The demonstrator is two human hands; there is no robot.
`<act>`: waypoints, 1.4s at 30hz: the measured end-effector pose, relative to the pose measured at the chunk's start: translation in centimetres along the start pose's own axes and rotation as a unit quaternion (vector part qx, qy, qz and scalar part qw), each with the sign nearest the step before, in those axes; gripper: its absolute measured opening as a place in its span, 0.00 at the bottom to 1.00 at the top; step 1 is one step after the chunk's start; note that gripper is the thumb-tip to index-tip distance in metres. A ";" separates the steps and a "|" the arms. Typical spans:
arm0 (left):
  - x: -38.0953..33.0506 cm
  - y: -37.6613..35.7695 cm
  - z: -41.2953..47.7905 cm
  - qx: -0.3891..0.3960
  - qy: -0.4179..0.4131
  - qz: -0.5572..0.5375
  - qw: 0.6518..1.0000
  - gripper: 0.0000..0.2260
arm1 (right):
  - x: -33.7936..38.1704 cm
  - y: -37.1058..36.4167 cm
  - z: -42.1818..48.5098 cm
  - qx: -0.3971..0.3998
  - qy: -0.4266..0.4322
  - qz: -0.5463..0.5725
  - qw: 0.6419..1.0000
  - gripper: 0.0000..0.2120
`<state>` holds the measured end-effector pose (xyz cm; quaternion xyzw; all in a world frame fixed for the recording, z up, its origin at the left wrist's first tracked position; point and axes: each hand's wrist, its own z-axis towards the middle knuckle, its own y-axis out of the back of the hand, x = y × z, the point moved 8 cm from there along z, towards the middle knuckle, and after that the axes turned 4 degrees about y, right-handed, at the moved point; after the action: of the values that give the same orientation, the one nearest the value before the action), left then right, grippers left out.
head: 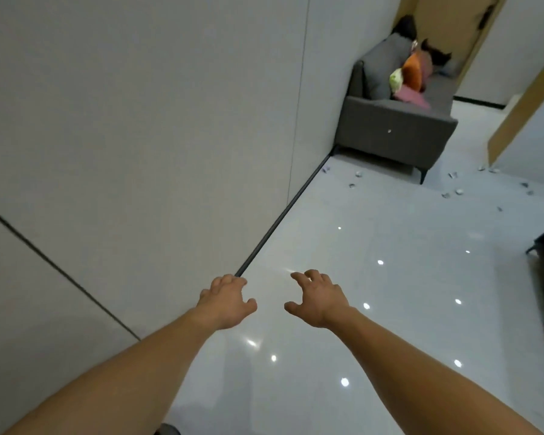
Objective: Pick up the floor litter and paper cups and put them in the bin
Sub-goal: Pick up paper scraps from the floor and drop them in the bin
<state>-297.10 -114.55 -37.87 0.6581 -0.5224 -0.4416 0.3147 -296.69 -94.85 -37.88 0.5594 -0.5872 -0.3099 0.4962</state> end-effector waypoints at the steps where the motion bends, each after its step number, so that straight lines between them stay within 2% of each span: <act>1: -2.4 -0.1 0.8 0.003 -0.011 0.005 1.000 0.30 | -2.3 0.9 -0.1 -0.005 -0.015 0.006 1.000 0.36; 6: -12.6 -0.6 4.8 0.025 -0.068 0.039 0.997 0.30 | -12.1 3.8 0.0 -0.019 -0.080 0.040 0.996 0.35; 10: -18.1 -0.3 9.3 0.039 -0.094 0.045 0.994 0.29 | -17.7 5.5 2.2 -0.030 -0.114 0.063 0.991 0.35; 23: -33.6 5.4 31.0 0.071 -0.149 0.020 0.986 0.29 | -33.8 15.5 17.3 -0.032 -0.189 0.055 0.980 0.33; 32: -44.8 7.5 44.5 0.094 -0.152 0.037 0.983 0.29 | -45.4 20.5 28.3 -0.033 -0.192 0.084 0.977 0.33; 42: -59.9 11.0 58.9 0.069 -0.113 0.009 0.991 0.28 | -61.7 30.4 41.2 -0.034 -0.140 0.076 0.987 0.32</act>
<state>-359.04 -56.81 -37.34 0.6197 -0.5897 -0.4728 0.2114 -352.92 -37.67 -37.46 0.4473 -0.6810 -0.3663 0.4495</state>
